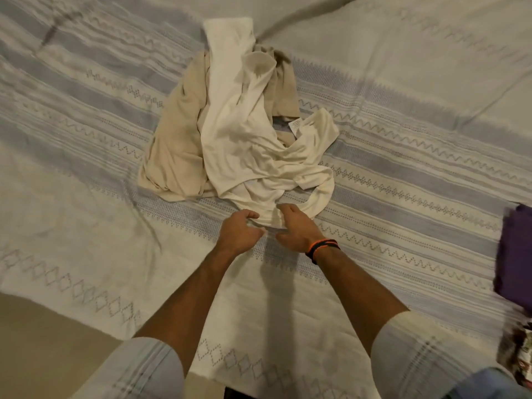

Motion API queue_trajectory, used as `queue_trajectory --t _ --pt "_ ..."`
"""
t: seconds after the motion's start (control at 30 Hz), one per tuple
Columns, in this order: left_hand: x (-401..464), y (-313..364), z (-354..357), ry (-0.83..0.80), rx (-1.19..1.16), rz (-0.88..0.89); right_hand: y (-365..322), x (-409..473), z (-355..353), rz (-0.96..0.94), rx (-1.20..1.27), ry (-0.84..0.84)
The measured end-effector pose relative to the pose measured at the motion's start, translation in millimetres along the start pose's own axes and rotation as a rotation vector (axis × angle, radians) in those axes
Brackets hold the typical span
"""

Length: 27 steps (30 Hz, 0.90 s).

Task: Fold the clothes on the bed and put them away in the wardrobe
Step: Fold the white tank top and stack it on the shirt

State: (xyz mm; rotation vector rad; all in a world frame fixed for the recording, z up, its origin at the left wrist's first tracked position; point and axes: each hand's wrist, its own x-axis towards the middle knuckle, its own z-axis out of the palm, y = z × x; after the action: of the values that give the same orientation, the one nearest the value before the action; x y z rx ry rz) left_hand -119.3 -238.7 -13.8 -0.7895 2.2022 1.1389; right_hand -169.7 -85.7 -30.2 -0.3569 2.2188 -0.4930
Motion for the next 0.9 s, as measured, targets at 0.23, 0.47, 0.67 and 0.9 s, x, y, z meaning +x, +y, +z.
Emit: queue_trajectory --t 0.23,0.47,0.67,0.9 --pt "-6 -3 2 -0.006 -0.051 -0.020 -8 -3 9 -0.041 -0.017 -0.054" --pt "-49 30 -26 0.049 -0.127 0.129 -33 -64 -35 -0.083 0.374 0.222" --pt "-101 75 -57 0.086 -0.216 0.306 -57 -127 -92 -0.196 0.523 0.332" --pt "-172 127 -76 0.199 -0.151 0.432 -83 -213 -150 -0.395 0.724 0.346"
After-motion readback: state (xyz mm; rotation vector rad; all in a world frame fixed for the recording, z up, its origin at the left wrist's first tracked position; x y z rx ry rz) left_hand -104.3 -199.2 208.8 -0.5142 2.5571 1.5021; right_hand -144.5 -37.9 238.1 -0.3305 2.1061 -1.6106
